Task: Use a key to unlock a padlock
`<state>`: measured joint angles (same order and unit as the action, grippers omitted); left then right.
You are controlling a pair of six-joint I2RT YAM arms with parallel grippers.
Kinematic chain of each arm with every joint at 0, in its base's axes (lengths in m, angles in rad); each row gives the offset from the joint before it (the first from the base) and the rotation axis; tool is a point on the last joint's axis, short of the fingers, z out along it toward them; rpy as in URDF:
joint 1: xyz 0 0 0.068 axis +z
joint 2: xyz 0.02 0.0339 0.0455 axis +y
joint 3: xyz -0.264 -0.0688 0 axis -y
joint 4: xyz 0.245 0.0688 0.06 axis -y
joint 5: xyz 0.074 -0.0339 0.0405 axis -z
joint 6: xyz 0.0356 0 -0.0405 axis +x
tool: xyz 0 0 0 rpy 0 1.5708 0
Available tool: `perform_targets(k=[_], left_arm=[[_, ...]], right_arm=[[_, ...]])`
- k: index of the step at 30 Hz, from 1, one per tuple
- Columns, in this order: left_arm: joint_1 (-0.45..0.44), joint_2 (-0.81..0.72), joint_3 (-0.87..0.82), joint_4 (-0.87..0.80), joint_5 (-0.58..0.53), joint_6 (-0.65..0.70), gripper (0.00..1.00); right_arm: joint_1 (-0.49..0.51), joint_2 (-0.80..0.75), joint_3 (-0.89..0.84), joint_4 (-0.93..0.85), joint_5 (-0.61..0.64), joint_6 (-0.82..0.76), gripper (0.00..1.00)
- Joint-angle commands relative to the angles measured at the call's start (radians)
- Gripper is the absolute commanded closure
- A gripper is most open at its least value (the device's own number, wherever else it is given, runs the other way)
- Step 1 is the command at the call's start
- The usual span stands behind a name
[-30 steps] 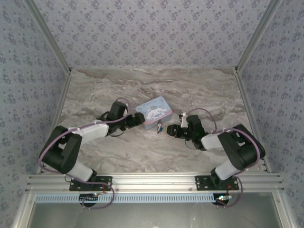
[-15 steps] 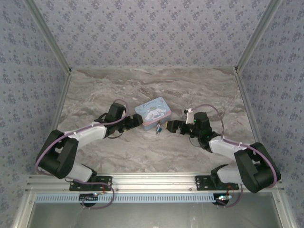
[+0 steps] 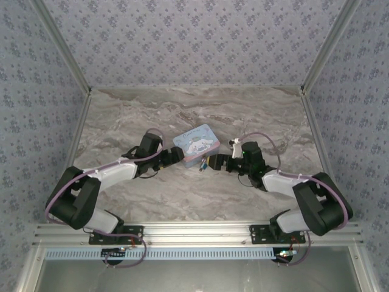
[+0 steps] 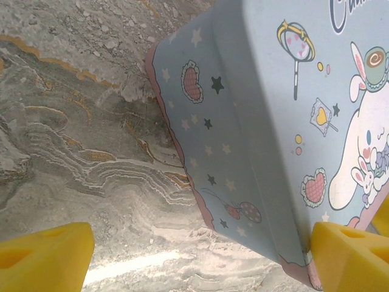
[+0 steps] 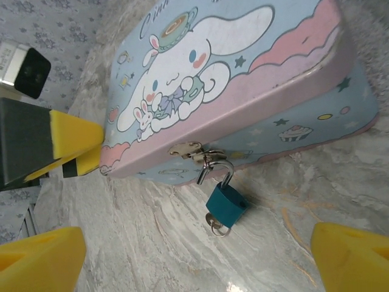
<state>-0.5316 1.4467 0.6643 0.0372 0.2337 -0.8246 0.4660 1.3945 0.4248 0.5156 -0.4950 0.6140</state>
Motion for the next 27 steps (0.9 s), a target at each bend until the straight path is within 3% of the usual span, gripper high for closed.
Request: perform_targets(k=[1,11,27], left_arm=[[-0.01,-0.005,-0.019,-0.059,-0.02,0.003,0.09],[-0.009,-0.006,-0.019,-0.057,-0.023,0.0,0.08],[-0.009,-0.007,-0.019,-0.057,-0.024,-0.005,0.08]], right_arm=[[0.019,0.054,0.047,0.07,-0.01,0.004,0.06],[0.052,0.208,0.111,0.152,-0.006,0.007,0.11],[0.075,0.312,0.121,0.256,-0.015,0.069,0.15]])
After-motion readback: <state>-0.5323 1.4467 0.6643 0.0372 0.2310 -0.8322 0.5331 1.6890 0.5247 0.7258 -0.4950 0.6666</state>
